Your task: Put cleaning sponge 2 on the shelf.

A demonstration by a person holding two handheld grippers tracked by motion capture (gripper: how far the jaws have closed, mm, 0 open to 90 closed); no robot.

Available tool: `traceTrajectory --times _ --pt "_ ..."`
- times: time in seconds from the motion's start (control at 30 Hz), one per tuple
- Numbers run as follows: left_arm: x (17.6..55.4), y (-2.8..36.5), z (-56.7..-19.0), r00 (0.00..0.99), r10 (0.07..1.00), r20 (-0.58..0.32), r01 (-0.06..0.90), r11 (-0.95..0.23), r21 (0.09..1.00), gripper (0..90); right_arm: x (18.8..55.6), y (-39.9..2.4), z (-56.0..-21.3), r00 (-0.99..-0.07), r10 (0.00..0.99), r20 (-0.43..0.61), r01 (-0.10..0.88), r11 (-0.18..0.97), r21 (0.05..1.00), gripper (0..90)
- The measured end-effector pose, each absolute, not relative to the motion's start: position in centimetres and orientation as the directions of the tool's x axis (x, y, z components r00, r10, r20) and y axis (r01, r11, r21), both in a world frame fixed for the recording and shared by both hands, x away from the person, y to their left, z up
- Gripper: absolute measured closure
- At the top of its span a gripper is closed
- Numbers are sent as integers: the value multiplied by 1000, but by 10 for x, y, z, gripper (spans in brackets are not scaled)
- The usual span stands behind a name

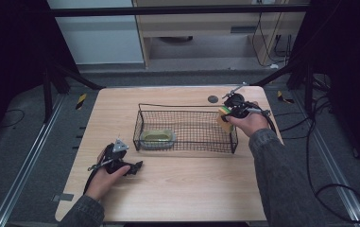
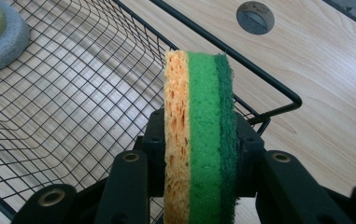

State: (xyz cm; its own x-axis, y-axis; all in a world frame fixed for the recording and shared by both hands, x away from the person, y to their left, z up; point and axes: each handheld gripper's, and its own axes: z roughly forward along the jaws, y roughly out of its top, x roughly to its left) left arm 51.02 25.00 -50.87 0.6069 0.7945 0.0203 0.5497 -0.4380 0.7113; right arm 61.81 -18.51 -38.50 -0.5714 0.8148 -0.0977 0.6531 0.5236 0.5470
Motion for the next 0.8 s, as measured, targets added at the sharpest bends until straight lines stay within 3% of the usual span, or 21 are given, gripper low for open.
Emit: traceTrajectory --times 0.8 --pt "510 250 -509 608 794 21 549 -440 710 0 623 -178 -408 -572 811 -124 659 544 520 653"
